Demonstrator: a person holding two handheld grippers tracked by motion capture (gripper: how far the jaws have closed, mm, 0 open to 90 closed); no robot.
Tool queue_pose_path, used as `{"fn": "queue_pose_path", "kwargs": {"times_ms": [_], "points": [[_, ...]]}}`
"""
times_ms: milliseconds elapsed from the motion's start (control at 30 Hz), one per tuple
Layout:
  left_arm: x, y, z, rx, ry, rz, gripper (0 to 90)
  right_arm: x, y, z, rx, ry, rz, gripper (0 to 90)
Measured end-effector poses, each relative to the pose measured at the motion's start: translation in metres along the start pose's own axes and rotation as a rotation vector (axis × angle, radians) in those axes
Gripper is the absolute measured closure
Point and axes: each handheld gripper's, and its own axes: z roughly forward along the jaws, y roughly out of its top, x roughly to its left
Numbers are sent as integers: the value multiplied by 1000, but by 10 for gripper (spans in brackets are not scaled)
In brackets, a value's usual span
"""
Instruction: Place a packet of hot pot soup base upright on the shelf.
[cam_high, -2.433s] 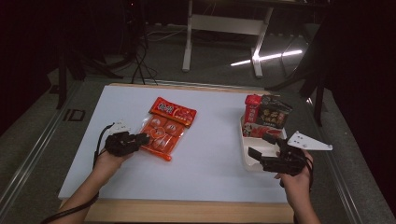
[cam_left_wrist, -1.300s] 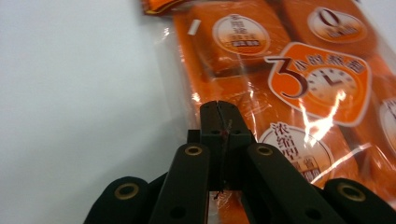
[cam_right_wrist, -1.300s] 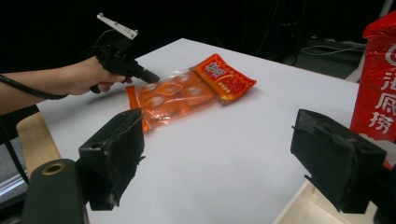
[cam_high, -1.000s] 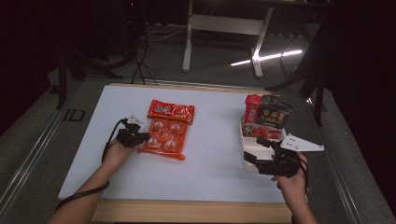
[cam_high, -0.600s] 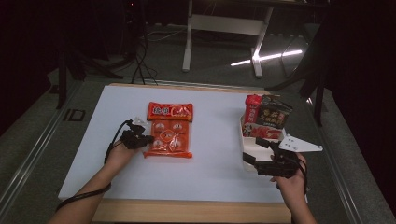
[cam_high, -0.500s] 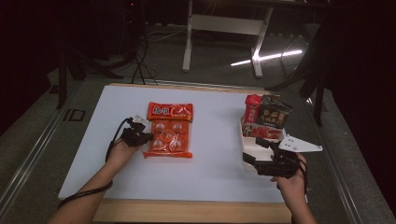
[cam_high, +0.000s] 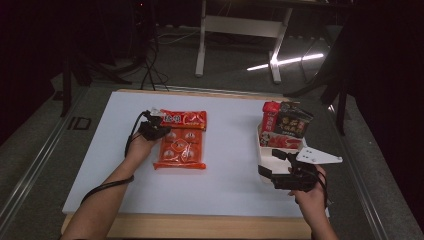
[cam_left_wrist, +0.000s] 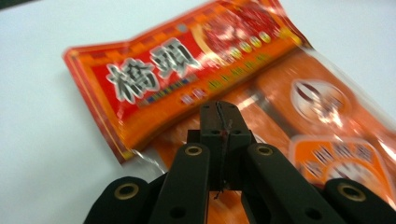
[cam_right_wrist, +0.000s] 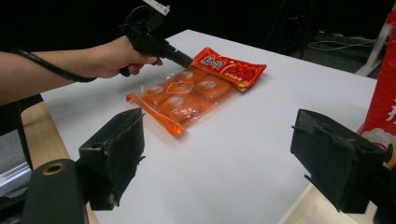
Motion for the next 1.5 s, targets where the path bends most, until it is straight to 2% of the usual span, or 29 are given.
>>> {"fn": "queue_pose_path", "kwargs": {"times_ms": [133,267,333,467,567,700,767,900,967,1033,1200,1300,1367,1500], "points": [[7,2,11,23,17,-1,900,0,-1,1,3,2,0,173],[12,5,17,20,15,-20,900,-1,0,1,5,4,-1,173],[13,7,19,35,34,11,900,0,0,1,2,8,0,173],[16,9,23,51,44,9,900,1,0,2,6,12,-2,173],[18,8,26,43,37,1,900,1,-1,4,17,21,-9,173],[18,7,28,53,39,22,900,2,-1,5,16,27,-7,173],[17,8,28,60,21,14,900,2,0,5,16,26,-10,173],[11,11,29,67,-21,12,900,2,0,5,14,27,-8,173],[5,13,29,68,-40,30,900,2,0,4,14,27,-9,173],[1,14,29,72,-22,37,900,2,0,3,9,28,-5,173],[0,11,28,76,-31,30,900,0,-1,2,6,26,2,173],[-5,12,26,95,-25,42,900,0,-1,1,5,25,1,173],[-9,11,24,112,-40,50,900,0,0,1,2,26,4,173],[-17,7,20,113,-62,60,900,1,0,1,3,28,1,173]]}}
